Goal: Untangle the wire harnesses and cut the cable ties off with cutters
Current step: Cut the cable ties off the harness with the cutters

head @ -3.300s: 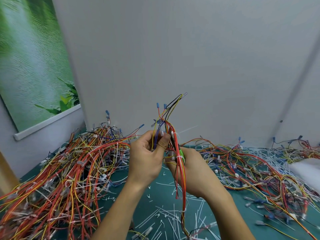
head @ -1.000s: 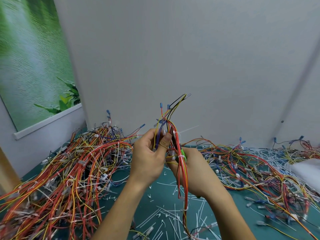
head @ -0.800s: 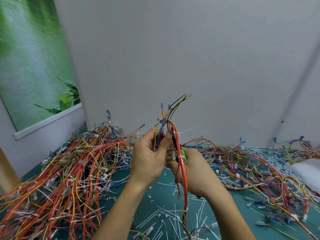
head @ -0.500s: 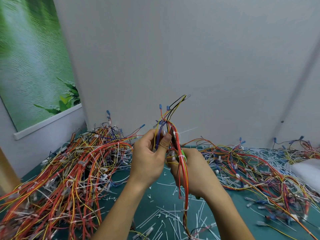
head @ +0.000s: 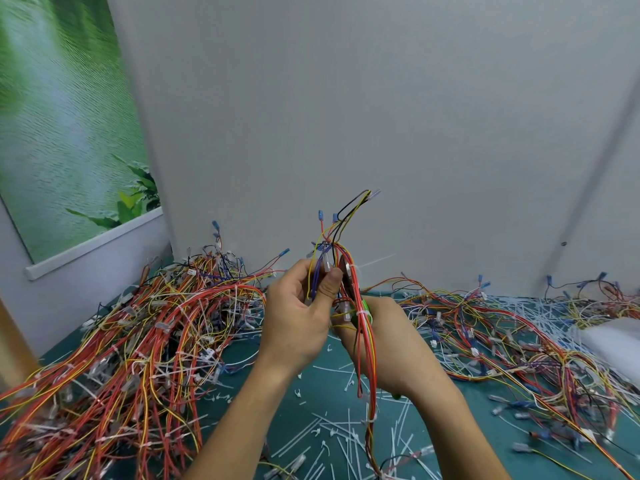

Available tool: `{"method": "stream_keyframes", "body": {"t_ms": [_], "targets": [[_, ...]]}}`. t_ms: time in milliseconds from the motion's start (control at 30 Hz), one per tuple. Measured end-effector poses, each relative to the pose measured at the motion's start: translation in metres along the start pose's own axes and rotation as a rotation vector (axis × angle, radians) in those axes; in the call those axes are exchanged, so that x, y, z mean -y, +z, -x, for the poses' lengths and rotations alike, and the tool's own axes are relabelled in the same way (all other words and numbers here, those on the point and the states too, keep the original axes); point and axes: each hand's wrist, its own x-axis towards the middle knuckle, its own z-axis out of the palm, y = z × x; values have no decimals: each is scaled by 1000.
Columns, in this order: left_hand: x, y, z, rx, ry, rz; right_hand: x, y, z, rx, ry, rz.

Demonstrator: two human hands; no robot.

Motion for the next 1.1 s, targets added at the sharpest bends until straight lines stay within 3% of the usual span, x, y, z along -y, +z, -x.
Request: {"method": "stream_keyframes", "body": {"t_ms": [667,1100], "targets": [[2,-2,0,22,-7,-38,9,-5,3,58,52,-62],[6,-3,-1,29,77,-166,10,-7,4,111,99,-125]]}}
